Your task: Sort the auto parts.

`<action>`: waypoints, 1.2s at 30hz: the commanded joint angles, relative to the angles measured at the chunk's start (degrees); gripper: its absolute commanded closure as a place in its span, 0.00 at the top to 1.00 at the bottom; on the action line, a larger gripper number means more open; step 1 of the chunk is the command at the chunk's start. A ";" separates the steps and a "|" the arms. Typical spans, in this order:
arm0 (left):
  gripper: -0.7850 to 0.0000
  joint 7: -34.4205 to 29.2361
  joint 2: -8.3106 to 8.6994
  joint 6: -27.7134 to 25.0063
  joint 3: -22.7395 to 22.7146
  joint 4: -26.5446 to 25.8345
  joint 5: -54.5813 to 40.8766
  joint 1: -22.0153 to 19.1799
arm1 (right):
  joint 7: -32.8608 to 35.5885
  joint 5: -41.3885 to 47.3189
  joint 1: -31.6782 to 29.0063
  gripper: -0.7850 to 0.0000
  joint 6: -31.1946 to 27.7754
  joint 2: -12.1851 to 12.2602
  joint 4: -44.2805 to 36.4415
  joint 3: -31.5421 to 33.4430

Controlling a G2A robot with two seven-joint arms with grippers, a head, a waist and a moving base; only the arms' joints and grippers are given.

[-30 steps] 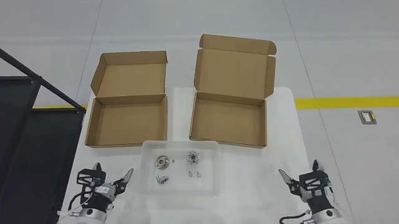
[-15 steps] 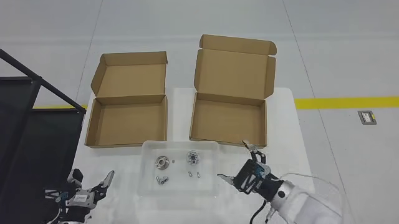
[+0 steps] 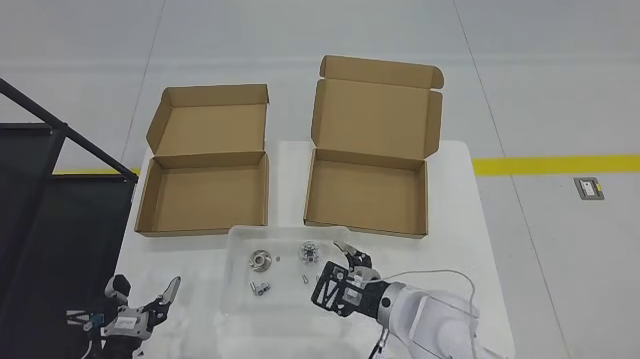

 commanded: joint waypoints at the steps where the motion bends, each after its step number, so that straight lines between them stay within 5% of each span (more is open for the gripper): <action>1: 1.00 0.00 0.00 0.00 0.00 0.00 0.00 0.00 | 0.08 0.00 0.03 1.00 0.00 0.00 0.02 -0.02; 6: 1.00 0.00 0.00 0.00 0.00 0.00 0.00 0.00 | -3.02 2.70 2.09 1.00 -0.82 -0.58 2.22 -1.68; 13: 1.00 0.00 0.00 0.00 0.00 0.00 0.00 0.00 | 4.16 13.91 12.56 1.00 1.00 -3.78 13.55 -9.01; 21: 1.00 0.00 0.00 0.00 0.00 0.00 0.00 0.00 | 14.39 21.13 20.59 1.00 10.06 -7.55 23.06 -15.66; 36: 1.00 0.00 0.00 0.00 0.00 0.00 0.00 0.00 | 18.41 19.35 25.95 1.00 23.14 -11.97 32.10 -20.87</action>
